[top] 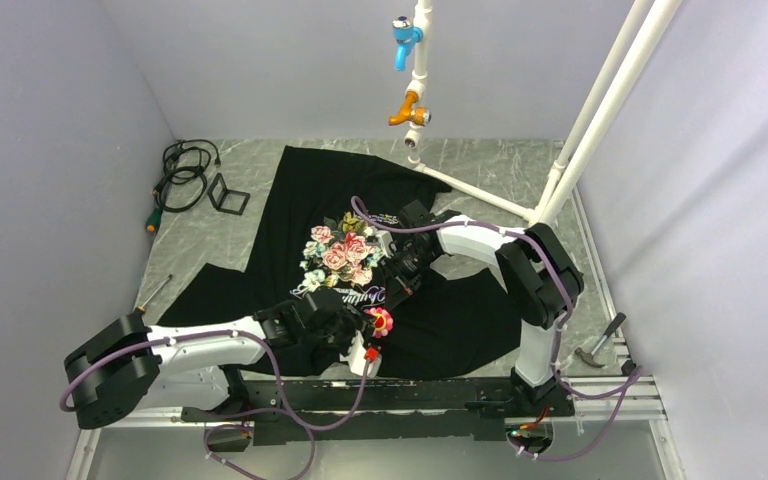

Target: Remove the brooch from the garment

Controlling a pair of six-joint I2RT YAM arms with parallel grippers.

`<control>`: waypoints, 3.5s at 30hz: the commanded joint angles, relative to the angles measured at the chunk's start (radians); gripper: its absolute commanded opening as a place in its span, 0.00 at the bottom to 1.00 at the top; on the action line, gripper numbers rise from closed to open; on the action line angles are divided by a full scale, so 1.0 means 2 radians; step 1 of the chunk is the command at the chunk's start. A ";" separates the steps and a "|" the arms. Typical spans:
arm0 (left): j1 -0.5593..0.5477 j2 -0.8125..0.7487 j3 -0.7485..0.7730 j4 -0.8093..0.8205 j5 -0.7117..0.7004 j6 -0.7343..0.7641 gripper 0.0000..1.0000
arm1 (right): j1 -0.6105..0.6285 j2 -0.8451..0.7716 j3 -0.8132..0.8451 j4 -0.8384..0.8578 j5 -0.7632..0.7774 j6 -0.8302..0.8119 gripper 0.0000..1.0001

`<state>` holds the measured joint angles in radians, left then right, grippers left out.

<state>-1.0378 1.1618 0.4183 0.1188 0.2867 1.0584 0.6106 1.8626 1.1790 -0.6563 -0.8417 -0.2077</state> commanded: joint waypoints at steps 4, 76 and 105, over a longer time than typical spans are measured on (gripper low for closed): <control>-0.004 0.018 -0.006 0.048 0.004 0.002 0.41 | 0.001 0.018 0.014 0.020 0.000 0.002 0.00; 0.189 0.243 0.315 -0.258 0.288 -0.284 0.00 | -0.118 -0.298 -0.249 0.307 -0.062 0.044 0.69; 0.222 0.303 0.362 -0.281 0.362 -0.295 0.00 | -0.052 -0.148 -0.297 0.548 -0.103 0.194 0.55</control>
<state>-0.6010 1.7668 1.1179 -0.4767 0.9466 0.4835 0.4992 1.5642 0.6125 0.3115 -1.0225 0.1314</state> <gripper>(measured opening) 0.009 0.576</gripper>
